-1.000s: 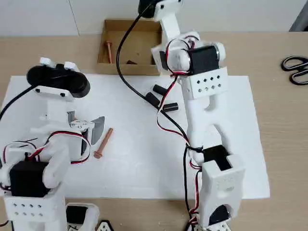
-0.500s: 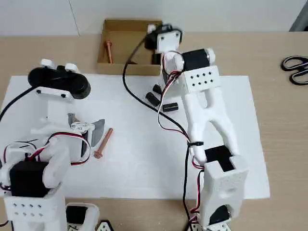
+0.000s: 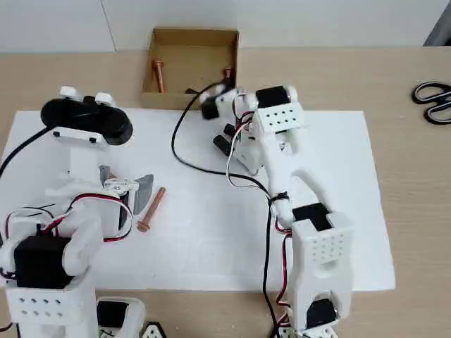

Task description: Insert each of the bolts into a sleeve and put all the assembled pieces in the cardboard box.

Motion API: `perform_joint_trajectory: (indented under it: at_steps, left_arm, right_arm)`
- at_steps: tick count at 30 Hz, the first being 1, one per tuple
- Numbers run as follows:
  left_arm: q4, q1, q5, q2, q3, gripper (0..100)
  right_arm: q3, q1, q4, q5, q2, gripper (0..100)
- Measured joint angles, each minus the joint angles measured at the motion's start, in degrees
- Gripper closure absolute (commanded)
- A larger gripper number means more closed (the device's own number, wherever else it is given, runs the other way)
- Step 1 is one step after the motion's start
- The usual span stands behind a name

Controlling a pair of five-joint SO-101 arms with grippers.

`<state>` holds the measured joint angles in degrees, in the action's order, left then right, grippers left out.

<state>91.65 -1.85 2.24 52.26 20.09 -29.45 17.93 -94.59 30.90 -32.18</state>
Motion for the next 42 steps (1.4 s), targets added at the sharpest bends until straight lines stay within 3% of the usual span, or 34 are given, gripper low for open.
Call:
perform_joint_trajectory:
  at_steps: [8, 29, 31, 35, 42]
  left_arm:
    - [0.00, -0.18, 0.00, 0.00, 0.00, 76]
    - [0.00, -0.18, 0.00, 0.00, 0.00, 76]
    - [0.00, -0.18, 0.00, 0.00, 0.00, 76]
    - [0.00, -0.18, 0.00, 0.00, 0.00, 76]
    - [0.00, -0.18, 0.00, 0.00, 0.00, 76]
  right_arm:
    - [0.00, 1.93, 4.48, 9.05, -1.05, 80.0]
    - [-0.18, 2.11, 16.35, 10.90, -9.32, 80.2]
    - [-0.26, 2.11, 16.35, 10.81, -9.76, 83.1]
    - [-0.79, 1.93, 16.62, 10.90, -10.11, 99.0]
    - [-2.73, 1.49, 14.15, 10.64, -10.20, 99.5]
